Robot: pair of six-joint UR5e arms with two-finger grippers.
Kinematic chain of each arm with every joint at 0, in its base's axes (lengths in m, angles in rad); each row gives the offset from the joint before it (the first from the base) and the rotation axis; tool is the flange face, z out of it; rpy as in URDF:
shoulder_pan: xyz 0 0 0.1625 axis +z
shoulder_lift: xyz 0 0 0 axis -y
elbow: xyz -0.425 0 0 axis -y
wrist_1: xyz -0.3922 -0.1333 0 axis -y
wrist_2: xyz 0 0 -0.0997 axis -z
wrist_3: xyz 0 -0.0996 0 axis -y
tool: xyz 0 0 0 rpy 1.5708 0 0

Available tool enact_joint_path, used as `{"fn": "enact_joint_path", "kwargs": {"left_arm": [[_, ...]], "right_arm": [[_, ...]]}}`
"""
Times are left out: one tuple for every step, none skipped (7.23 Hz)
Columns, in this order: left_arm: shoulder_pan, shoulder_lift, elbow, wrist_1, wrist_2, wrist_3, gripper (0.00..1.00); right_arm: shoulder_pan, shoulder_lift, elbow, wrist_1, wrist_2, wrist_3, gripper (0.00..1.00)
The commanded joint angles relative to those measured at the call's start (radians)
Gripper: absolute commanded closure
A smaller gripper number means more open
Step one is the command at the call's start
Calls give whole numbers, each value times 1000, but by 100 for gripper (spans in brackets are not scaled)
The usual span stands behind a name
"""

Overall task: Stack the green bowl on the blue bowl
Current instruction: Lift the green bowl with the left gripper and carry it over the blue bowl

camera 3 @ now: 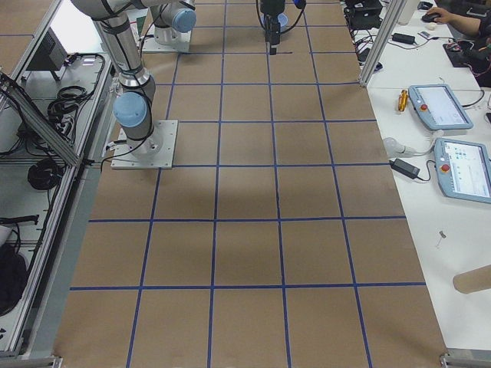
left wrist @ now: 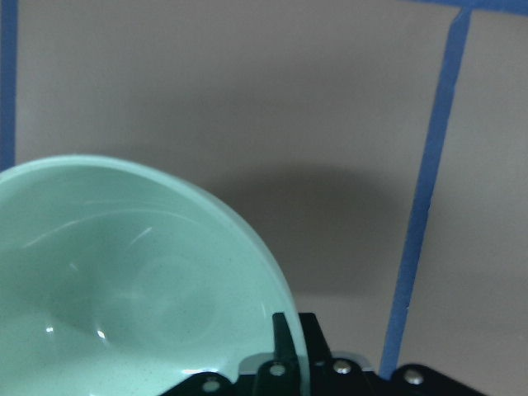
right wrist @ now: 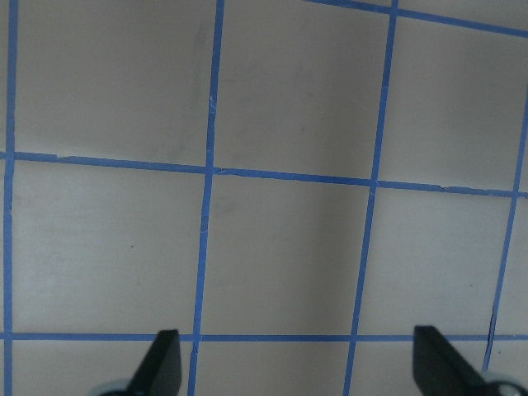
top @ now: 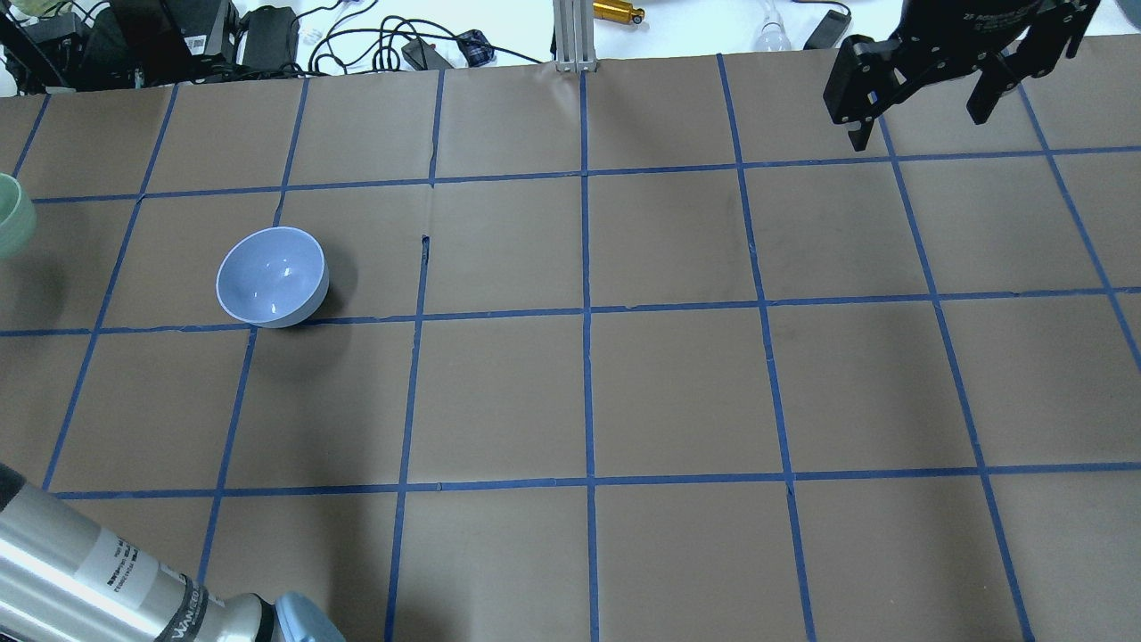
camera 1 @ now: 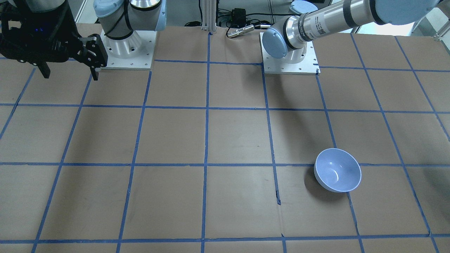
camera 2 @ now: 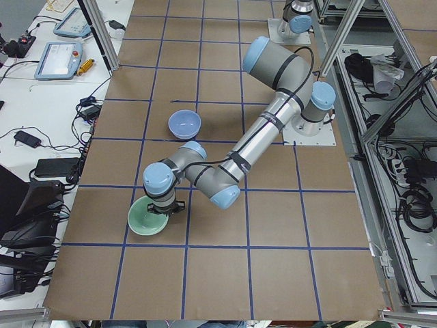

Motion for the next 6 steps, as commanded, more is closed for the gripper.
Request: {"fn": "enact_joint_path", "kwargs": {"left_arm": [[-66, 199, -199, -3, 2, 2, 100], [-105, 299, -317, -3, -3, -6, 100], [-167, 387, -419, 10, -3, -17, 100], [-230, 462, -486, 14, -4, -34, 100], [-289, 517, -539, 13, -4, -108, 100], [-356, 560, -586, 14, -1, -168, 100]], "right_arm": [[0, 0, 0, 0, 0, 0, 0], [0, 0, 0, 0, 0, 0, 0], [0, 0, 0, 0, 0, 0, 0], [0, 0, 0, 0, 0, 0, 0], [0, 0, 0, 0, 0, 0, 0], [0, 0, 0, 0, 0, 0, 0]]}}
